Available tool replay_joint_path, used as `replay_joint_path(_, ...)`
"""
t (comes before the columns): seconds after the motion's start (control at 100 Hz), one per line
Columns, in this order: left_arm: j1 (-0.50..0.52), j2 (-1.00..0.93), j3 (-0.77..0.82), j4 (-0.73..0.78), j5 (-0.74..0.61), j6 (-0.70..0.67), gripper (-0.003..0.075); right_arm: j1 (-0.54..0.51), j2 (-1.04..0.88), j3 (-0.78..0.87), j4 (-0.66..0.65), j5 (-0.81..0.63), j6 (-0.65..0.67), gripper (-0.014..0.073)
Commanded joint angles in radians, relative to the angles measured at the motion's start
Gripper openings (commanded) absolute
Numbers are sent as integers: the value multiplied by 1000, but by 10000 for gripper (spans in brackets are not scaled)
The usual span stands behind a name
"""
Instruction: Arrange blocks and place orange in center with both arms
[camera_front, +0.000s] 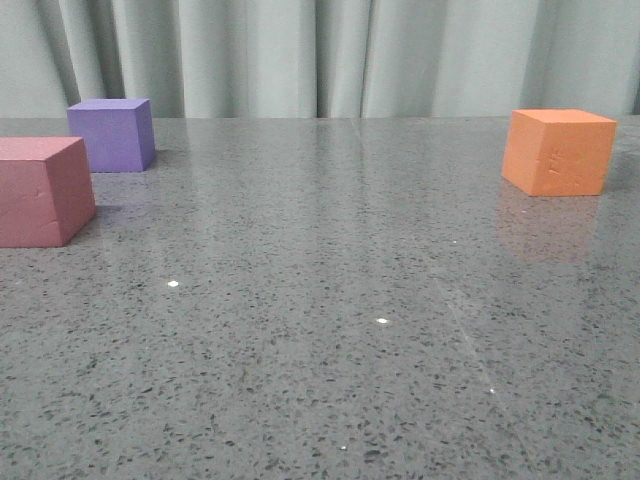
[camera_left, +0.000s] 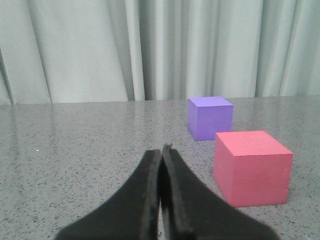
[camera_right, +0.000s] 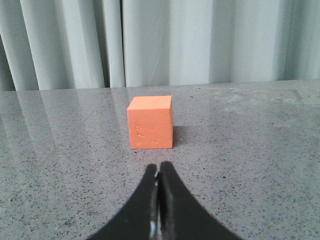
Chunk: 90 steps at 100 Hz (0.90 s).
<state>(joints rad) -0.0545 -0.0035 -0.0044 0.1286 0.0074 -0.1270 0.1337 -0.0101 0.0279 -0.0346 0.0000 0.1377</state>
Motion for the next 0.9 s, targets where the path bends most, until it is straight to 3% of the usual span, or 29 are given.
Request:
replay_joint_path(0.0, 3, -34, 53, -9, -75, -1, -19, -8, -25, -14, -2, -78, -9, -68)
replay_joint_path(0.69, 3, -34, 53, -12, -88, -4, -19, -8, -25, -15, -2, -109, -9, -68)
replay_joint_path(0.89, 3, -34, 1, -152, -7, -13, -19, -8, -24, -42, 11, -165, -9, -68)
